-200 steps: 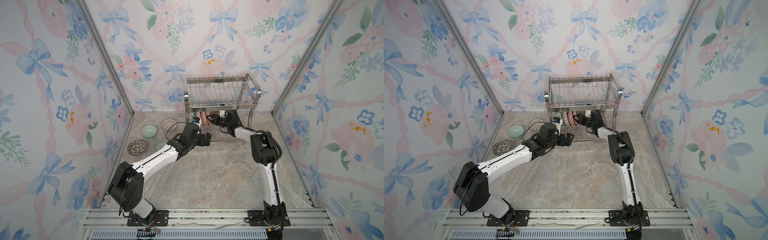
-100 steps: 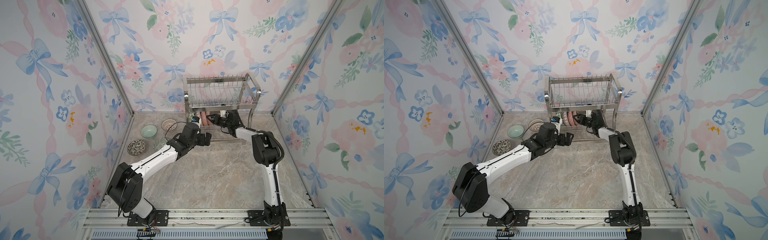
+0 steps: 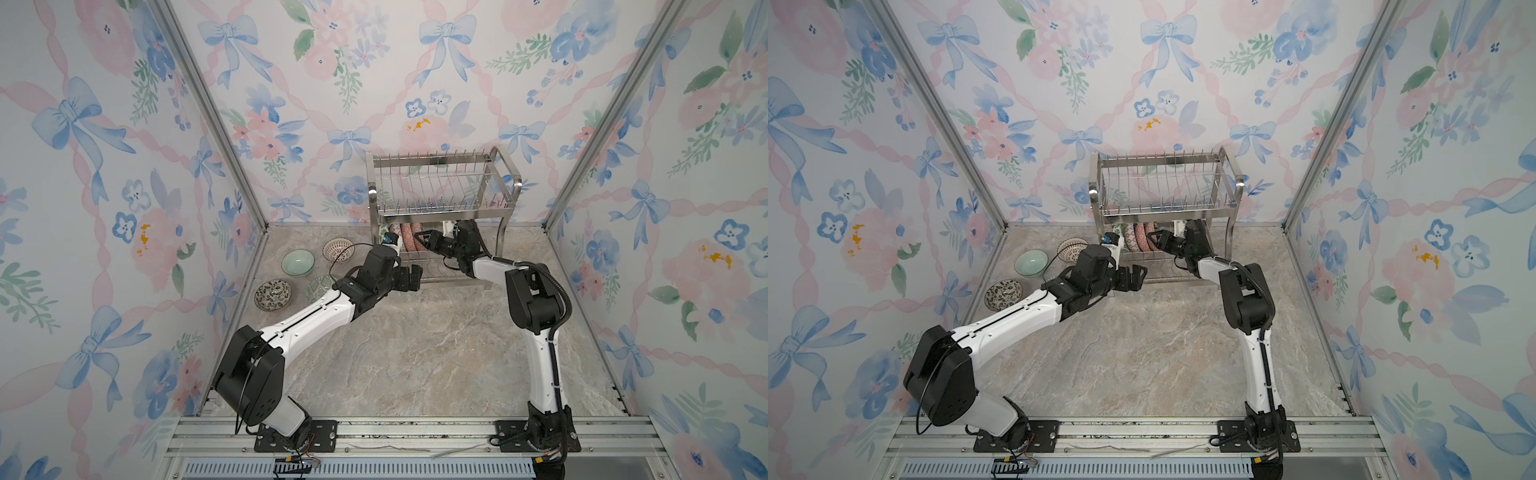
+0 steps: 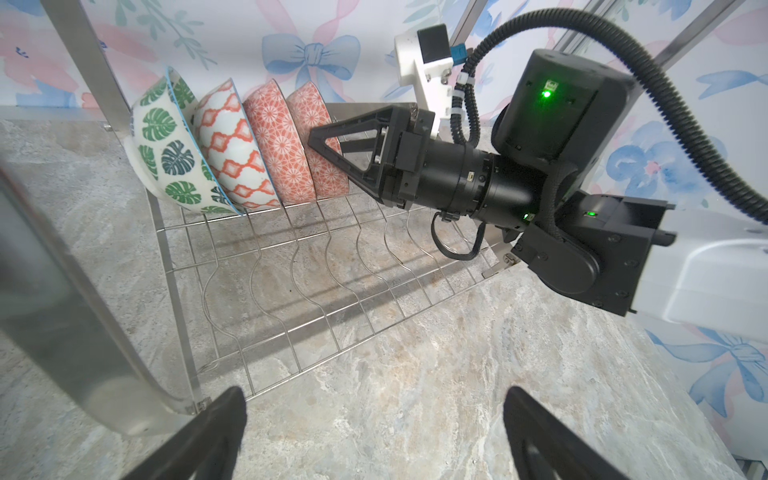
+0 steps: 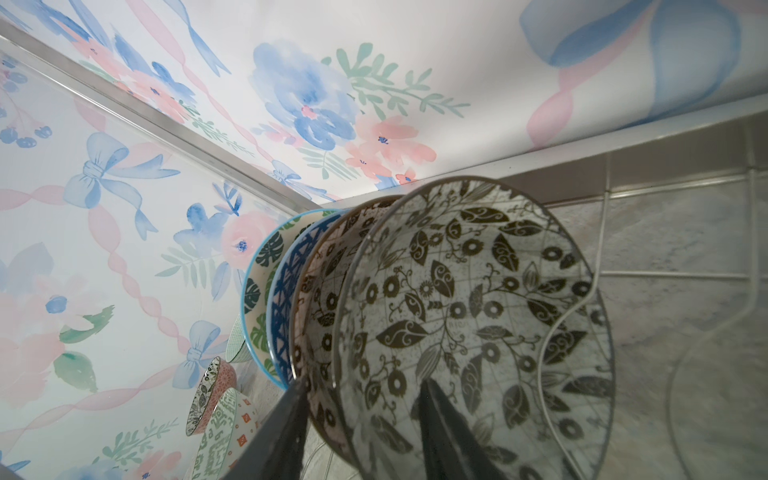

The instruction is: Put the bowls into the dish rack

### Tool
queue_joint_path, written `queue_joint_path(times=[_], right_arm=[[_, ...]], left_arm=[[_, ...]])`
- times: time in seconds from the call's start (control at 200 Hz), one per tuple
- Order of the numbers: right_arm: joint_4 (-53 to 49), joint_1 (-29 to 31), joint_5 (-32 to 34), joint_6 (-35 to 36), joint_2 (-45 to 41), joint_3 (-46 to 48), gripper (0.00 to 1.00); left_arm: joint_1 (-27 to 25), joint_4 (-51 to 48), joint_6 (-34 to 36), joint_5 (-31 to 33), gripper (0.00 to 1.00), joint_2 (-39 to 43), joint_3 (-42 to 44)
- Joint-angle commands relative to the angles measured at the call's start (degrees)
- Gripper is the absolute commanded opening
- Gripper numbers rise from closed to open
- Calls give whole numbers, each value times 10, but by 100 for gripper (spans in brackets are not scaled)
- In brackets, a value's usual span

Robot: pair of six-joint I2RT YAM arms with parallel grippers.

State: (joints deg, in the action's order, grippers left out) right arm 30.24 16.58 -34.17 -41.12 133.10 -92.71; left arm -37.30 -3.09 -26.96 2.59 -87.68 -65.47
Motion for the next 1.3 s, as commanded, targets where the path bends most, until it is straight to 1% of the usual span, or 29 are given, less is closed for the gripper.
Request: queue_joint_path(times=[0.0, 0.205, 0.53, 0.725, 0.885, 1.16, 1.295], right_arm=[[28, -6, 11, -6, -35, 13, 48], [56, -11, 16, -21, -41, 29, 51], [76, -14, 51, -18, -63, 67, 53], [108, -13, 98, -17, -92, 121, 55], [130, -8, 133, -2, -125, 169, 56], [142, 6, 200, 31, -180, 244, 56], [142, 11, 218, 44, -208, 281, 59]], left_arm=[[6, -3, 10, 1, 98, 17, 9], [6, -3, 11, 2, 98, 17, 9], [6, -3, 11, 3, 98, 19, 9], [7, -3, 10, 2, 98, 23, 10], [9, -3, 9, 3, 98, 25, 9], [13, -2, 7, 2, 98, 27, 12], [22, 12, -6, -2, 98, 37, 25]])
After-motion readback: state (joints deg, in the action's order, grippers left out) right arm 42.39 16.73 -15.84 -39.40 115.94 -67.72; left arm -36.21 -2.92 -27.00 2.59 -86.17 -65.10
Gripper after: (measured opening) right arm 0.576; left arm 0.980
